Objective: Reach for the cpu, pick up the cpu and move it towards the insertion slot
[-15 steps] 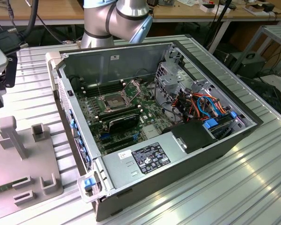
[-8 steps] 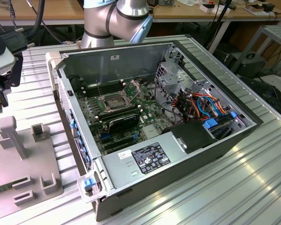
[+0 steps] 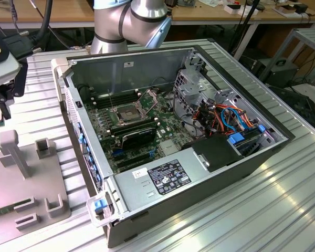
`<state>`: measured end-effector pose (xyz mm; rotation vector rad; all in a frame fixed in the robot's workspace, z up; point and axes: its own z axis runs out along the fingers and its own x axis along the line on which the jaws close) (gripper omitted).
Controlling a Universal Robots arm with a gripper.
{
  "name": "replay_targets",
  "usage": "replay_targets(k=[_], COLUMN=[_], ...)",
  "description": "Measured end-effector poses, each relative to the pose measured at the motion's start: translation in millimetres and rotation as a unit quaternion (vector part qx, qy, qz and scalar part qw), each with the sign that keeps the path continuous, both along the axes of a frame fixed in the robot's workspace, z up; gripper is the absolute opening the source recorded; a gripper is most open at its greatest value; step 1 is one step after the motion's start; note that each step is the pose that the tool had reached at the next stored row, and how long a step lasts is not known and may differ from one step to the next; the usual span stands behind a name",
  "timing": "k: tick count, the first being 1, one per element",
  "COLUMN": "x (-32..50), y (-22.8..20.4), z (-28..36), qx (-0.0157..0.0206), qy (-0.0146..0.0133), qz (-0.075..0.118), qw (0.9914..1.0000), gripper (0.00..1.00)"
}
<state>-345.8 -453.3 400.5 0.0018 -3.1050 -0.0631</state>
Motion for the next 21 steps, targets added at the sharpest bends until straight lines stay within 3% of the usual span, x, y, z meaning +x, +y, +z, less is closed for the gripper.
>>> replay_targets(k=[21], x=[22.6], y=[0.0], z=[0.0], qx=[0.0], qy=[0.0], qz=[0.0], qw=[1.0], gripper=[0.55])
